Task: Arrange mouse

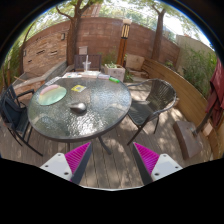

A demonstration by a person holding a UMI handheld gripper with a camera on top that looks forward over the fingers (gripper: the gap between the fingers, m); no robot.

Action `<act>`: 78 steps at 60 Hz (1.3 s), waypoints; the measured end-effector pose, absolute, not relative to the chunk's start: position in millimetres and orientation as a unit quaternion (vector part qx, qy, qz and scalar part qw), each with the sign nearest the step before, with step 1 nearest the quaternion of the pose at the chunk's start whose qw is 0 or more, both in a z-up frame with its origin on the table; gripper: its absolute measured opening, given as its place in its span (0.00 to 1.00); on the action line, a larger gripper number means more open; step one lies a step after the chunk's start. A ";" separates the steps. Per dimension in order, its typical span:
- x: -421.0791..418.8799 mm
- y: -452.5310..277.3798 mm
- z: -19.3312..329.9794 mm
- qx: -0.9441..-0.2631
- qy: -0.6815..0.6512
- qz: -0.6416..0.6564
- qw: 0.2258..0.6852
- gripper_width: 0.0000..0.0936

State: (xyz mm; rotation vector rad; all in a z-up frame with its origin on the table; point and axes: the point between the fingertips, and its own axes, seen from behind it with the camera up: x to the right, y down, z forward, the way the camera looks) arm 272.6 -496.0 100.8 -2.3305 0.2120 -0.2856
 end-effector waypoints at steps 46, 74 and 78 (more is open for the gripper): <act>202.1 -189.6 -10.3 -0.917 -0.022 -0.033 0.398 0.91; 201.0 -167.3 -9.8 -0.921 0.003 -0.039 0.387 0.40; 213.8 -162.3 7.5 -0.915 0.016 -0.068 0.397 0.40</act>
